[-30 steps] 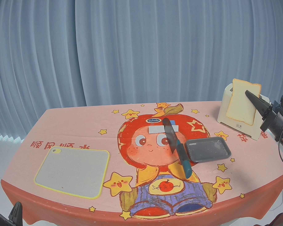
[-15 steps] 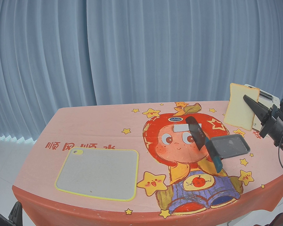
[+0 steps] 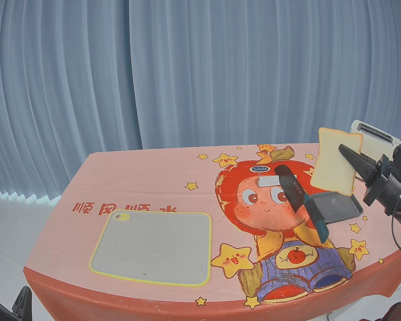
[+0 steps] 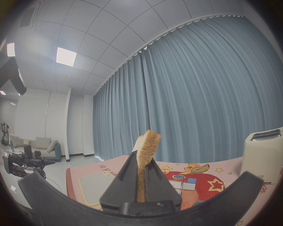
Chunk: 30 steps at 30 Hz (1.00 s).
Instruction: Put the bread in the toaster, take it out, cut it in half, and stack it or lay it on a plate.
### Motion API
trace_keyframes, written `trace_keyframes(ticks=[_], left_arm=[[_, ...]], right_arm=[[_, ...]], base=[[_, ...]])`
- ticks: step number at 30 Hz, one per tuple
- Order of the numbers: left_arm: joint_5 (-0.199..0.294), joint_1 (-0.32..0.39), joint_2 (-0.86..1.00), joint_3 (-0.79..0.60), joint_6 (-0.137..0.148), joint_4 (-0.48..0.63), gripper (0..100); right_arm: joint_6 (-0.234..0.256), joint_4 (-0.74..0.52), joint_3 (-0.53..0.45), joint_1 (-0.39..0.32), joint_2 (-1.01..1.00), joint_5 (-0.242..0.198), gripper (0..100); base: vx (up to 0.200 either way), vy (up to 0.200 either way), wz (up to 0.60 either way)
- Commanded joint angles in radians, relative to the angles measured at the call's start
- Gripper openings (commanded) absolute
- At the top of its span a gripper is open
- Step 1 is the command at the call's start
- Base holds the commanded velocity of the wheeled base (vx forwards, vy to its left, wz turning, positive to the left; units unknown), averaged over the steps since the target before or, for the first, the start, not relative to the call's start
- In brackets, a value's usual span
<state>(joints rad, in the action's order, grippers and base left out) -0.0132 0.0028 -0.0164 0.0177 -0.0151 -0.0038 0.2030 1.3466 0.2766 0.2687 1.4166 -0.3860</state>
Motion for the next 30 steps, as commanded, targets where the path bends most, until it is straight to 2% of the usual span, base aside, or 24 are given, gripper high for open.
trace_keyframes(ticks=[1, 6, 15, 20, 26, 30], left_arm=[[-0.001, 0.0, 0.004, -0.018, 0.0, -0.001, 0], [-0.001, 0.0, 0.004, -0.018, 0.003, -0.001, 0], [0.001, 0.0, 0.004, -0.018, 0.004, -0.001, 0], [-0.001, 0.0, 0.004, -0.018, 0.004, -0.001, 0], [-0.001, 0.0, 0.004, -0.018, 0.004, -0.001, 0], [-0.001, 0.0, 0.004, -0.018, 0.003, -0.001, 0]], right_arm=[[0.001, 0.0, -0.002, 0.004, 0.002, -0.001, 0], [0.001, 0.0, -0.014, 0.014, 0.008, -0.001, 0], [0.016, -0.001, -0.005, 0.026, 0.028, 0.007, 0], [0.023, 0.003, 0.003, 0.033, 0.07, 0.064, 0], [0.102, 0.013, 0.016, 0.081, 0.073, 0.111, 0], [0.111, 0.011, 0.016, 0.095, 0.078, 0.128, 0]], base=[[-0.2, 0.0, 0.0], [-0.2, 0.0, 0.0], [0.0, 0.0, 0.0], [0.0, 0.2, 0.0], [0.0, 0.2, 0.0], [0.0, 0.2, 0.0]])
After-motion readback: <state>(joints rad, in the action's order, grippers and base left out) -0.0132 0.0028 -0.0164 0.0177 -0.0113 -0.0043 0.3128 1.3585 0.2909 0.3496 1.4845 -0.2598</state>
